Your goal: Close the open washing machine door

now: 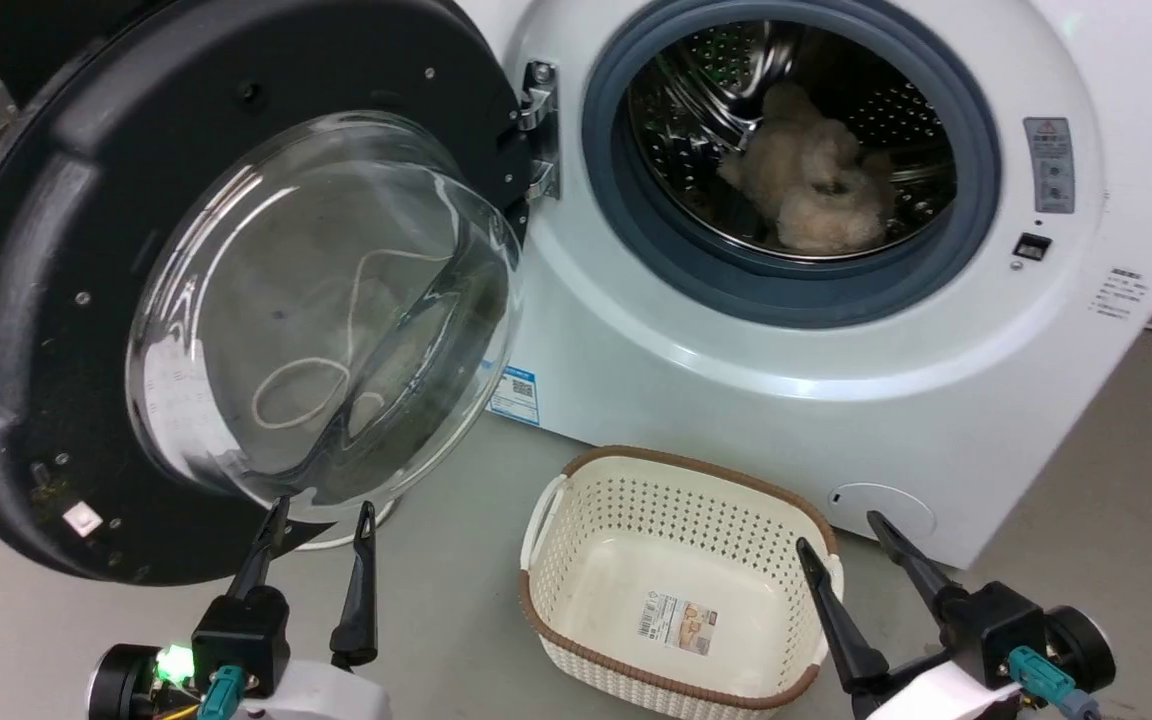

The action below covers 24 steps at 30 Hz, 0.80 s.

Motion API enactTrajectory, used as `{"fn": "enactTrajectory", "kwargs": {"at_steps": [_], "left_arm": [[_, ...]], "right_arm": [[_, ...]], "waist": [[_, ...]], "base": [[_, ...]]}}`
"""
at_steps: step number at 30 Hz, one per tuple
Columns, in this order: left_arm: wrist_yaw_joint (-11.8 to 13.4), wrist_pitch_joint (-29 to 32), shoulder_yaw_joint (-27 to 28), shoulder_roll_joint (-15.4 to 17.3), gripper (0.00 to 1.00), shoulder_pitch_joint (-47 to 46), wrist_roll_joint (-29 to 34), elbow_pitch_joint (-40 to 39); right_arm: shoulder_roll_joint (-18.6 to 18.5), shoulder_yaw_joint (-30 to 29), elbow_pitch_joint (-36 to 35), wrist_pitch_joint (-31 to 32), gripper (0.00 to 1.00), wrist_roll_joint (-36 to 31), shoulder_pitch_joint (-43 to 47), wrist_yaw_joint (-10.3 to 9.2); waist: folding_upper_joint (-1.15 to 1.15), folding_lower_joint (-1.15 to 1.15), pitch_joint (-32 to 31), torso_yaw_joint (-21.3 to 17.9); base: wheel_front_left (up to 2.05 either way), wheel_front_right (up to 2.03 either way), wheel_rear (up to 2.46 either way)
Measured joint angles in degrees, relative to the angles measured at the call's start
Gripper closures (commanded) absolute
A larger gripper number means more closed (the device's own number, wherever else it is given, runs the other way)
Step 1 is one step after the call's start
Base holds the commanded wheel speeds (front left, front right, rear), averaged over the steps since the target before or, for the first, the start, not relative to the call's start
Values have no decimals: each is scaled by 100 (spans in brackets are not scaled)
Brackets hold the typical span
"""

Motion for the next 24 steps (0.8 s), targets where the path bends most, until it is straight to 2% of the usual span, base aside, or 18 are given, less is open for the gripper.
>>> {"fn": "enactTrajectory", "kwargs": {"at_steps": [24], "left_arm": [[8, -319, -42, 99, 0, 76, -31, 2]], "right_arm": [[-42, 372, 277, -308, 0, 68, -15, 0]], "waist": [[0, 0, -9, 612]], "base": [[0, 0, 0]]}}
